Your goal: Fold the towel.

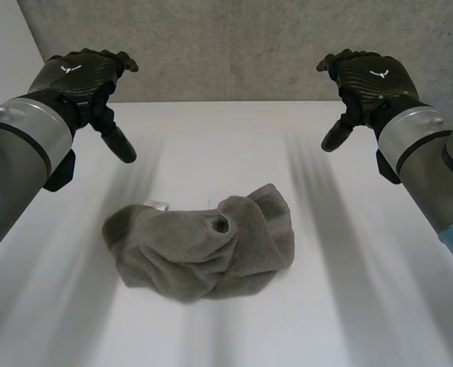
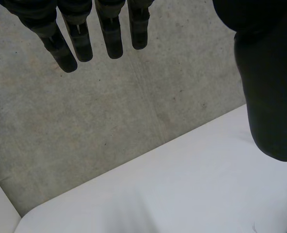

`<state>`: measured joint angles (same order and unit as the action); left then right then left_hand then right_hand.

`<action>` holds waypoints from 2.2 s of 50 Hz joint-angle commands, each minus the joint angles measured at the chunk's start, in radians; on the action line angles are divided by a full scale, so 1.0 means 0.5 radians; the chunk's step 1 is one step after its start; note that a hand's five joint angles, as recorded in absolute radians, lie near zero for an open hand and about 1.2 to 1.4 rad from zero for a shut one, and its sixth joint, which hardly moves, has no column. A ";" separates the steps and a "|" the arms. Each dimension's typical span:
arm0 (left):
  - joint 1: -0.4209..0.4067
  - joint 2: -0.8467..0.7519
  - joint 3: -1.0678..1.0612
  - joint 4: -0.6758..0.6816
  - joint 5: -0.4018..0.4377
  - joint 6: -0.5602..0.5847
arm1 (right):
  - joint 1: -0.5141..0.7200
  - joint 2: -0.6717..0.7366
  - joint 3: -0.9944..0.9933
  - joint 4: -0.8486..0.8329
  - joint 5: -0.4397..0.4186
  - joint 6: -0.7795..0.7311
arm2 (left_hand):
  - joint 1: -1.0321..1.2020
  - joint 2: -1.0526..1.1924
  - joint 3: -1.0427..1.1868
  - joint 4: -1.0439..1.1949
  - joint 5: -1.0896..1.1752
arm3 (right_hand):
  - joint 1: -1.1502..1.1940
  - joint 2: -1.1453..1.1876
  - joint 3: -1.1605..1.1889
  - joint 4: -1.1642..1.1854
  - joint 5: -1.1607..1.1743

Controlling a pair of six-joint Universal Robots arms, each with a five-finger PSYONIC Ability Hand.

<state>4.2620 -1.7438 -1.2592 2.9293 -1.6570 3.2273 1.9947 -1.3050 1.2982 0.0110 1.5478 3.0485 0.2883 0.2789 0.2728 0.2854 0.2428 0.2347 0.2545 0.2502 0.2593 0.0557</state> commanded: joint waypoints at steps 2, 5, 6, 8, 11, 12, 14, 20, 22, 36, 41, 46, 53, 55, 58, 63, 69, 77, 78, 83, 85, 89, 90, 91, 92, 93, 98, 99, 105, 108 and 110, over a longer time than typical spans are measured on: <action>0.002 0.021 -0.016 0.010 0.013 -0.021 | -0.007 -0.004 -0.001 -0.004 -0.006 0.002 | -0.196 -0.178 -0.166 -0.191 -0.455 | -0.120 -0.160 -0.151 -0.170 -0.111; 0.002 0.018 -0.025 0.026 0.019 -0.021 | -0.001 -0.004 -0.001 -0.004 -0.028 0.002 | -0.202 -0.184 -0.171 -0.197 -0.460 | -0.120 -0.160 -0.151 -0.170 -0.111; 0.002 0.018 -0.025 0.026 0.019 -0.021 | -0.001 -0.004 -0.001 -0.004 -0.028 0.002 | -0.202 -0.184 -0.172 -0.197 -0.461 | -0.120 -0.160 -0.151 -0.170 -0.111; 0.002 -0.004 -0.031 0.062 0.028 -0.015 | 0.011 0.011 -0.007 0.000 -0.052 -0.007 | -0.202 -0.184 -0.172 -0.197 -0.461 | -0.120 -0.160 -0.151 -0.170 -0.111; -0.001 -0.022 -0.046 0.105 0.043 0.003 | 0.017 0.079 -0.034 0.009 -0.131 -0.080 | -0.196 -0.178 -0.166 -0.191 -0.455 | -0.120 -0.160 -0.151 -0.170 -0.111; -0.001 -0.022 -0.046 0.106 0.044 0.004 | 0.017 0.079 -0.035 0.009 -0.132 -0.081 | -0.196 -0.178 -0.166 -0.191 -0.455 | -0.120 -0.160 -0.151 -0.170 -0.111; -0.001 -0.062 -0.059 0.118 0.059 0.010 | 0.017 0.116 -0.050 0.027 -0.206 -0.148 | -0.196 -0.178 -0.166 -0.191 -0.455 | -0.120 -0.160 -0.151 -0.170 -0.111; 0.002 -0.320 -0.056 0.106 0.240 0.154 | 0.051 0.352 -0.105 0.156 -0.528 -0.544 | -0.161 -0.143 -0.130 -0.156 -0.419 | -0.120 -0.160 -0.151 -0.170 -0.111; -0.001 -0.375 -0.062 0.099 0.277 0.215 | 0.170 0.544 -0.197 0.229 -0.583 -0.654 | -0.155 -0.137 -0.125 -0.150 -0.414 | -0.120 -0.160 -0.151 -0.170 -0.111; -0.069 -0.838 -0.114 -0.207 0.332 0.632 | 0.275 1.119 -0.639 0.650 -0.540 -0.903 | 0.655 0.674 0.686 0.661 0.397 | 0.928 0.888 0.897 0.878 0.937; -0.090 -0.847 -0.062 -0.161 0.338 0.632 | 0.257 1.119 -0.893 0.464 -0.372 -0.769 | 2.216 2.235 2.247 2.222 1.958 | 2.323 2.284 2.292 2.274 2.332; -0.115 -0.719 0.287 0.086 0.213 0.602 | 0.223 0.854 -0.885 -0.054 -0.200 -0.392 | 2.216 2.235 2.247 2.222 1.958 | 2.323 2.284 2.292 2.274 2.332; -0.121 -0.403 0.346 0.639 -0.168 0.289 | 0.119 0.358 -0.476 -0.675 -0.184 0.067 | 2.216 2.235 2.247 2.222 1.958 | 2.323 2.284 2.292 2.274 2.332; -0.118 -0.344 0.282 0.759 -0.214 0.188 | 0.116 0.291 -0.390 -0.755 -0.184 0.103 | 2.216 2.235 2.247 2.222 1.958 | 2.323 2.284 2.292 2.274 2.332; -0.124 -0.240 0.089 0.909 -0.205 0.019 | 0.116 0.229 -0.231 -0.743 -0.249 0.073 | 2.216 2.235 2.247 2.222 1.958 | 2.323 2.284 2.292 2.274 2.332; -0.133 -0.194 -0.426 0.968 -0.086 -0.049 | 0.106 0.238 0.057 -0.547 -0.542 -0.147 | 2.216 2.235 2.247 2.222 1.958 | 2.323 2.284 2.292 2.274 2.332; -0.155 -0.215 -0.895 0.998 0.010 -0.049 | 0.048 0.254 0.376 -0.256 -0.773 -0.622 | 2.216 2.235 2.247 2.222 1.958 | 2.323 2.284 2.292 2.274 2.332; -0.142 -0.124 -1.264 0.952 0.059 -0.039 | -0.080 0.288 0.536 0.311 -0.816 -1.307 | 1.754 1.773 1.785 1.760 1.496 | 0.928 0.888 0.897 0.879 0.937; -0.142 -0.123 -1.264 0.952 0.059 -0.039 | -0.081 0.288 0.536 0.312 -0.816 -1.308 | 1.753 1.772 1.784 1.759 1.495 | 0.922 0.882 0.891 0.873 0.931; -0.145 0.167 -1.353 0.821 0.059 0.003 | -0.164 0.098 0.505 0.441 -0.825 -1.226 | 0.980 0.999 1.011 0.986 0.722 | -0.120 -0.160 -0.151 -0.170 -0.111; -0.152 0.226 -1.338 0.790 0.059 0.025 | -0.170 0.043 0.496 0.423 -0.838 -1.161 | 0.827 0.845 0.858 0.832 0.569 | -0.120 -0.160 -0.151 -0.170 -0.111; -0.155 0.355 -1.307 0.771 0.062 0.077 | -0.188 0.005 0.456 0.398 -0.853 -1.038 | 0.614 0.632 0.645 0.620 0.356 | -0.120 -0.160 -0.151 -0.170 -0.111; -0.152 0.389 -1.286 0.777 0.062 0.105 | -0.176 -0.004 0.429 0.386 -0.853 -0.986 | 0.474 0.493 0.505 0.480 0.216 | -0.120 -0.160 -0.151 -0.170 -0.111; -0.155 0.407 -1.256 0.780 0.062 0.132 | -0.155 -0.004 0.398 0.377 -0.853 -0.949 | 0.380 0.399 0.411 0.386 0.122 | -0.120 -0.160 -0.151 -0.170 -0.111; -0.155 0.407 -1.234 0.784 0.062 0.157 | -0.151 -0.001 0.368 0.374 -0.853 -0.937 | 0.356 0.374 0.387 0.361 0.098 | -0.120 -0.160 -0.151 -0.170 -0.111; -0.155 0.407 -1.234 0.784 0.062 0.157 | -0.151 -0.001 0.367 0.374 -0.853 -0.937 | 0.355 0.374 0.386 0.361 0.097 | -0.120 -0.160 -0.151 -0.170 -0.111; -0.155 0.300 -1.179 0.781 0.083 0.288 | -0.066 0.115 0.217 0.368 -0.856 -0.949 | 0.285 0.304 0.316 0.291 0.027 | -0.120 -0.160 -0.151 -0.170 -0.111; -0.155 0.300 -1.179 0.781 0.083 0.289 | -0.065 0.116 0.217 0.368 -0.856 -0.949 | 0.285 0.304 0.316 0.291 0.027 | -0.120 -0.160 -0.151 -0.170 -0.111; -0.155 0.196 -1.221 0.777 0.322 0.558 | 0.167 0.407 -0.086 0.377 -0.862 -0.989 | 0.238 0.257 0.269 0.244 -0.020 | -0.120 -0.160 -0.151 -0.170 -0.111; -0.142 0.116 -1.240 0.762 0.445 0.742 | 0.210 0.535 -0.215 0.398 -0.862 -1.077 | 0.238 0.257 0.269 0.244 -0.020 | -0.120 -0.160 -0.151 -0.170 -0.111; -0.127 0.085 -1.243 0.756 0.479 0.828 | 0.229 0.604 -0.280 0.411 -0.862 -1.136 | 0.238 0.257 0.269 0.244 -0.020 | -0.120 -0.160 -0.151 -0.170 -0.111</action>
<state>4.1864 -1.6471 -1.8655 3.3168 -1.5078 3.5029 2.0631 -1.1124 1.2665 0.1991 1.1174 2.5489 0.5062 0.5057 0.4956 0.5139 0.4751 0.2347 0.2550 0.2499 0.2597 0.0571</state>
